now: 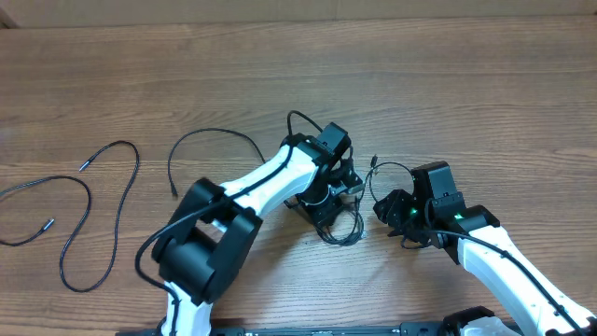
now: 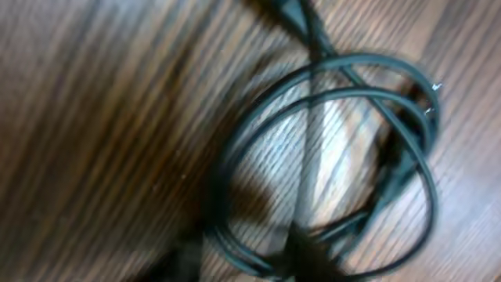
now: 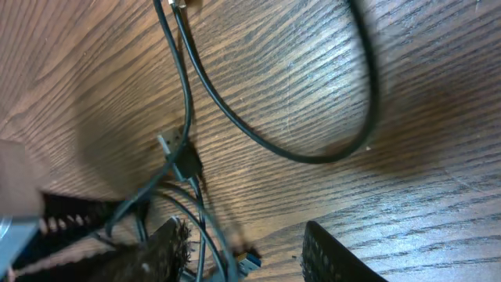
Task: Untangle cables
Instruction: 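Lift the grasped cable up-left with the left gripper, spreading the bundle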
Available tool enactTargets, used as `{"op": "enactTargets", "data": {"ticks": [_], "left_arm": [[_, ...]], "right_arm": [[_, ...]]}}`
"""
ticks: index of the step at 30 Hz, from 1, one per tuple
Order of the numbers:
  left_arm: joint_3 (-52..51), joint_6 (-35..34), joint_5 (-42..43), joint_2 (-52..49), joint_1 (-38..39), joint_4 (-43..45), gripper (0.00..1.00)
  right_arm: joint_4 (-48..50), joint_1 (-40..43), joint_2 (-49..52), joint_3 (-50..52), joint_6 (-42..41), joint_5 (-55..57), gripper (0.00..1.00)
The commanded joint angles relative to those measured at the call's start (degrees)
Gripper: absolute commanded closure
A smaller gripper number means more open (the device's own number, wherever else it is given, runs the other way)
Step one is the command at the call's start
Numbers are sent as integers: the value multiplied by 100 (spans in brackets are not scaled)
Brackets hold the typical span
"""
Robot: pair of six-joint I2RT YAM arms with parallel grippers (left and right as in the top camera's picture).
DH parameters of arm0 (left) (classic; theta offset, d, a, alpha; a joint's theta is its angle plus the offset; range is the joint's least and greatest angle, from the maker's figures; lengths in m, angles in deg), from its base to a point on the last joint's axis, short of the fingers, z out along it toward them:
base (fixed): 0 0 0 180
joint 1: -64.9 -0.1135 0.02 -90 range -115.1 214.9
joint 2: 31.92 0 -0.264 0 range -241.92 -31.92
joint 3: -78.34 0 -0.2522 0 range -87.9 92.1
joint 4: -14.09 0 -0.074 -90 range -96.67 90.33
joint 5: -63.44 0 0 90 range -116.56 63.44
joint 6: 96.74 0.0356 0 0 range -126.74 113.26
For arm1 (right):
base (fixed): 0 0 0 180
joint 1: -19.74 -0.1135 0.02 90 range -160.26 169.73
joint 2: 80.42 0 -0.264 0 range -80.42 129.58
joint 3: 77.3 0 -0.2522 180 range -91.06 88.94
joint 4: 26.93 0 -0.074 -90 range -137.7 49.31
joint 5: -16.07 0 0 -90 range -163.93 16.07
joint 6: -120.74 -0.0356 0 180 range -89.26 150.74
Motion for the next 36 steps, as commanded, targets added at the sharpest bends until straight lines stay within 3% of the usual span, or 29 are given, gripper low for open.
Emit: {"op": "enactTargets", "data": {"ticks": [1,7,12,20,32,36], "left_arm": [[72,63,-72,-70,63,-42,96],[706,-157,-17,-7,-74,-409,96],[2083,-129,654,57,-223,-1344,96],[3526,236,1786,66,-313,-2452,96],[3908,251,2116,70,-417,-2570,96],[3939,249,2791,70,-619,-2409,96]], "right_arm": [[37,15,7,-48,-44,79,54],[118,13,7,-48,76,-31,48],[476,13,7,-48,1102,-778,37],[730,13,7,-48,1537,-828,34],[1478,13,7,-48,1537,-2048,34],[1670,13,7,-48,1475,-2889,36]]}}
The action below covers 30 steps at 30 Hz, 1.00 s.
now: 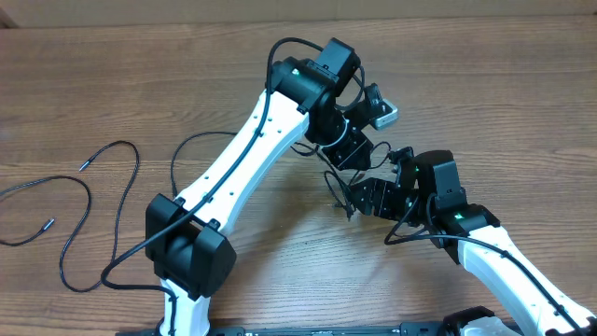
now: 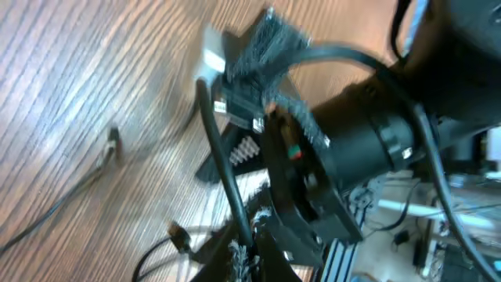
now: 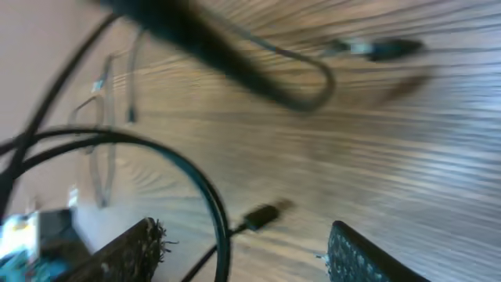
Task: Untangle cables
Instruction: 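Lift the grasped cable up-left with the left gripper, spreading the bundle, then lower the left gripper back onto the loosened cables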
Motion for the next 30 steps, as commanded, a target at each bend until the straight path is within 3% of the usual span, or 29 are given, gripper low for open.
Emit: {"op": "enactTargets", "data": {"ticks": [1,8,11,16,24,30], "left_arm": [[186,114,903,98,-229,170,96],[378,63,3060,151,-800,671,96],[452,22,3386,151,-1008,826,96],[514,-216,3130,208,-1445,831,96],[514,-525,1543,651,-2087,614,96],[514,-584,846,1029,-2273,286,96]], "right_arm": [[85,11,7,-48,-44,-844,38],[-284,7,7,-46,-280,-717,38],[-535,7,7,-46,-282,-295,42],[-1222,20,7,-46,-304,918,42],[-1309,87,7,-46,-452,1233,42],[-1290,87,7,-46,-503,1246,42]]}}
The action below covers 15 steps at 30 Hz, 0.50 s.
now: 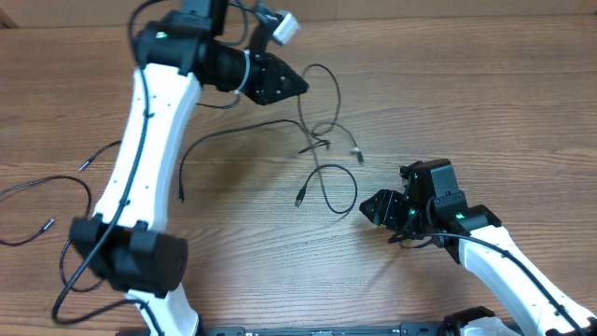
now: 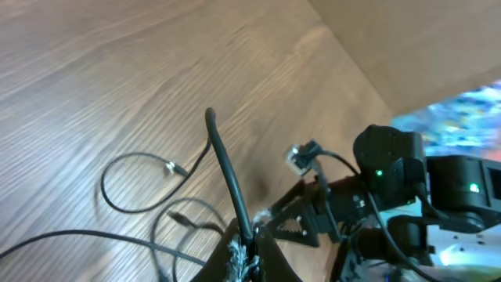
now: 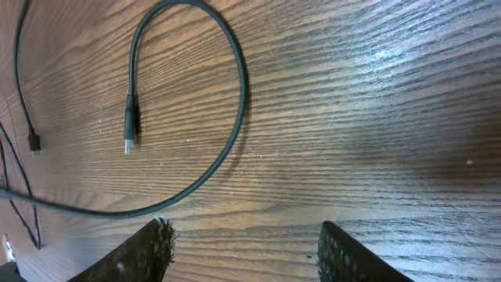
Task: Untangle cables
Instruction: 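Lower the left gripper back onto the loosened cables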
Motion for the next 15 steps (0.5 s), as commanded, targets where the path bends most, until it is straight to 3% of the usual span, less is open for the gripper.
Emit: {"op": "enactTargets", "data": {"ticks": [1,5,9,10,14,15], "left_arm": [[162,-83,-564,339,33,-293,96],[57,-68,-1373,328,260,-728,96],[-378,-162,-3010,326,579,-857,95],[-667,-284,-3373,326,686,-756,91],[-1270,-304,-3460,315,791,-459,77],[-1545,-306,-3458,299,800,-317,65]], "right_arm": [[50,20,7,-42,-114,138,41],[52,20,7,-42,-127,149,38],[50,20,7,-42,-127,149,38],[50,20,7,-42,-127,149,38],[46,20,7,-42,-127,149,38],[44,20,7,-42,-125,146,38]]}}
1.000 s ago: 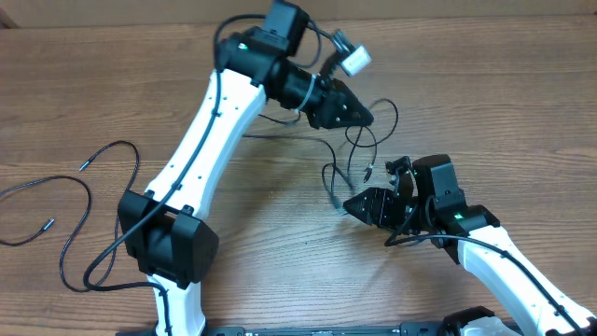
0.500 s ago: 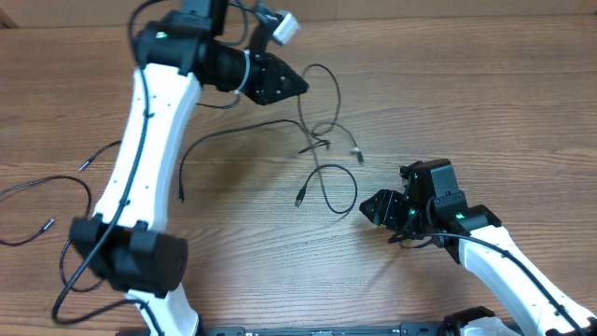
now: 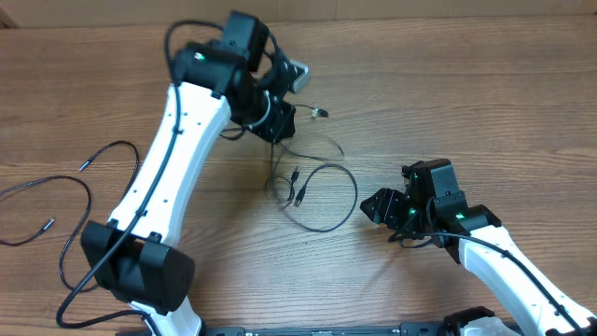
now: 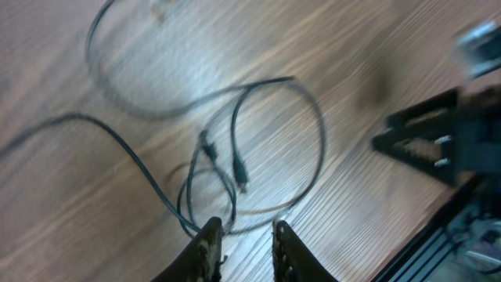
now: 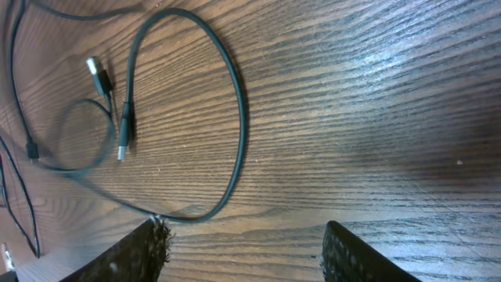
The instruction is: Untangle cables
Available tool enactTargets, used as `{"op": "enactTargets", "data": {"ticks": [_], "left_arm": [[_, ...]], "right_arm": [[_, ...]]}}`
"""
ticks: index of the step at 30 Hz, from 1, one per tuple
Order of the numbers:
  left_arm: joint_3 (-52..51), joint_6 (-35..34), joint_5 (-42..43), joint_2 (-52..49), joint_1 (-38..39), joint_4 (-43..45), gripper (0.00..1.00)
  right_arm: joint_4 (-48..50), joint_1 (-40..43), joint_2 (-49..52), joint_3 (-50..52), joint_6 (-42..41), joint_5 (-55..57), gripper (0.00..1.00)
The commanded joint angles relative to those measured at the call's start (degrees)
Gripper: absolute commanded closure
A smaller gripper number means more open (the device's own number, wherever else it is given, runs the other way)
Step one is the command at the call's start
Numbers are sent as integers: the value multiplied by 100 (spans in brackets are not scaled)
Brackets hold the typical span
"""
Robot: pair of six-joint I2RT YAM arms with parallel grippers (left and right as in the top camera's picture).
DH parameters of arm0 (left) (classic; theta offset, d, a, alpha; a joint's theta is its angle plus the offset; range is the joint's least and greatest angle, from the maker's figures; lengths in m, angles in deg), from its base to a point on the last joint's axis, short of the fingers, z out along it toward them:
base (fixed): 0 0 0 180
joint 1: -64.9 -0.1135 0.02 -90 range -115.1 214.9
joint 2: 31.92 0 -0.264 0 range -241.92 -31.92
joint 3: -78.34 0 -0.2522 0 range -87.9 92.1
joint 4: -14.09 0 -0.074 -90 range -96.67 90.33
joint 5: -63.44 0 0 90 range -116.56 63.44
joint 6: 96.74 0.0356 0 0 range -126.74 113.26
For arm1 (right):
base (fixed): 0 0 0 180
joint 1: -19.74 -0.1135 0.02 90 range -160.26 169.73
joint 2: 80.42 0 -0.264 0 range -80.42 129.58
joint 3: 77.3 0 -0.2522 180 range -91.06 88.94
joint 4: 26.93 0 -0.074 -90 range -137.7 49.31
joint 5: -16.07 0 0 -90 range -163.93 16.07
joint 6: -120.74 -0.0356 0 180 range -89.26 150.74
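Observation:
Thin black cables lie loosely overlapped mid-table. One forms a wide loop [image 3: 322, 198], also seen in the right wrist view [image 5: 239, 117] and the left wrist view [image 4: 313, 149]. Two plugs [image 3: 297, 179] rest inside the loop's left side. Another thin cable ends in a plug [image 3: 322, 113] further back. My left gripper [image 3: 278, 126] hovers over the back of this heap and stands open [image 4: 244, 239], a strand passing just beside its left finger. My right gripper [image 3: 373, 207] sits low, right of the loop, wide open [image 5: 246, 243] over bare wood.
Two separate black cables lie at the far left: a long winding one [image 3: 112, 196] and a thinner one [image 3: 28, 201] near the table's left edge. The wooden table [image 3: 485, 93] ends at a pale wall along the back.
My left gripper has opened and let go of the cable it held. It moved from the back left toward the middle. The cables now lie slack, bunched closer round the loop.
Both grippers were low at a tight coil of cables mid-table. Then my left gripper held a strand raised at the back, beside the right gripper. Then it held that strand high at the back left, the cables strung out. Now they lie released; the right gripper stayed open.

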Motion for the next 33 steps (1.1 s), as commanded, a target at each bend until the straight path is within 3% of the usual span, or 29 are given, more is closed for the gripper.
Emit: {"op": "enactTargets", "data": {"ticks": [1,14,21,33], "left_arm": [[-551,-105,-450,22,31,245,63],[-1451,-490,-599,11,33,323,62],[-2103,-490,81,11,83,315,75],[-3248,-503,-933,7,750,1193,62]], "right_arm": [[28,20,7,-42,-11,48,38],[31,20,7,-42,-13,48,38],[31,20,7,-42,-13,48,38],[31,20,7,-42,-13,48,37]]}}
